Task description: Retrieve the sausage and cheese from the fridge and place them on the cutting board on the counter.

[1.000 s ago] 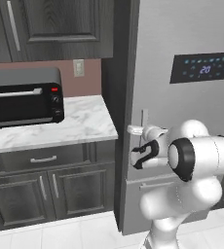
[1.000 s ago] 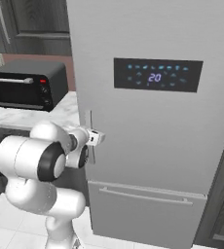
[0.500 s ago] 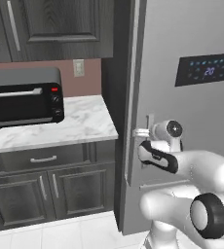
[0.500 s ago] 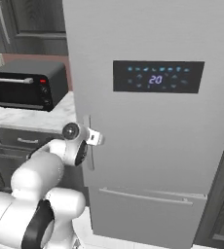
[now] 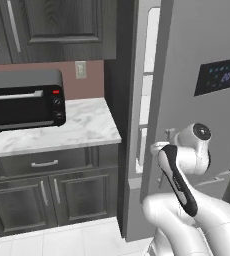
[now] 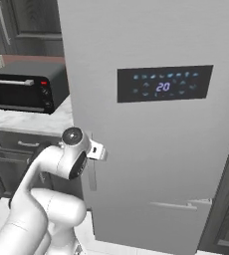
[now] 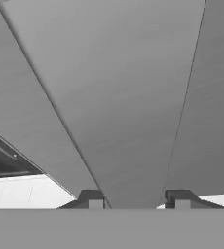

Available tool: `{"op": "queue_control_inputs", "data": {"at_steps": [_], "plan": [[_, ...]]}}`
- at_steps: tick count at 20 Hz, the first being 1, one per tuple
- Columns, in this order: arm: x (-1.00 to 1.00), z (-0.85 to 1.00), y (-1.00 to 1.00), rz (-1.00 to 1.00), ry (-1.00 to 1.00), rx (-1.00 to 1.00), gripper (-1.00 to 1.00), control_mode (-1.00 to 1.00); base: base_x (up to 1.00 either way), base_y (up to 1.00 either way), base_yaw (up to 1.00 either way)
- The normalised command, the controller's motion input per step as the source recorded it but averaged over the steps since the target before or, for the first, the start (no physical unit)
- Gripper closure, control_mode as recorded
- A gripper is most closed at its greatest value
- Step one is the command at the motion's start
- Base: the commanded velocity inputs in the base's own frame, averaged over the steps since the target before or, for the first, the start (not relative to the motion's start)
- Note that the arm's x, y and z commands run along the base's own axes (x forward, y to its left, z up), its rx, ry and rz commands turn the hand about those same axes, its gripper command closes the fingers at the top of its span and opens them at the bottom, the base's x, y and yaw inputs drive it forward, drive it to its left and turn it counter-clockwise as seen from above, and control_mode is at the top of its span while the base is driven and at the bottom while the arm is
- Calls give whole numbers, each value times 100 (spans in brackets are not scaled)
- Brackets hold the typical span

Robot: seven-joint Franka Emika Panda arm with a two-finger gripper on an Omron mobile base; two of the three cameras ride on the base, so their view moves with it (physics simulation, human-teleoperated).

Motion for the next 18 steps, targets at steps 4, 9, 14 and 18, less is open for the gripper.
{"op": "queue_control_inputs", "data": {"at_steps": [4,9,14,18], "plan": [[-85,-3,-23,1,-16,0,100,-100,0,0,0],[-60,0,-18,0,-24,-2,-100,-100,0,0,0],[-87,11,-27,0,-18,0,-100,-100,0,0,0],[-98,25,14,-2,-12,-2,-100,-100,0,0,0]]}}
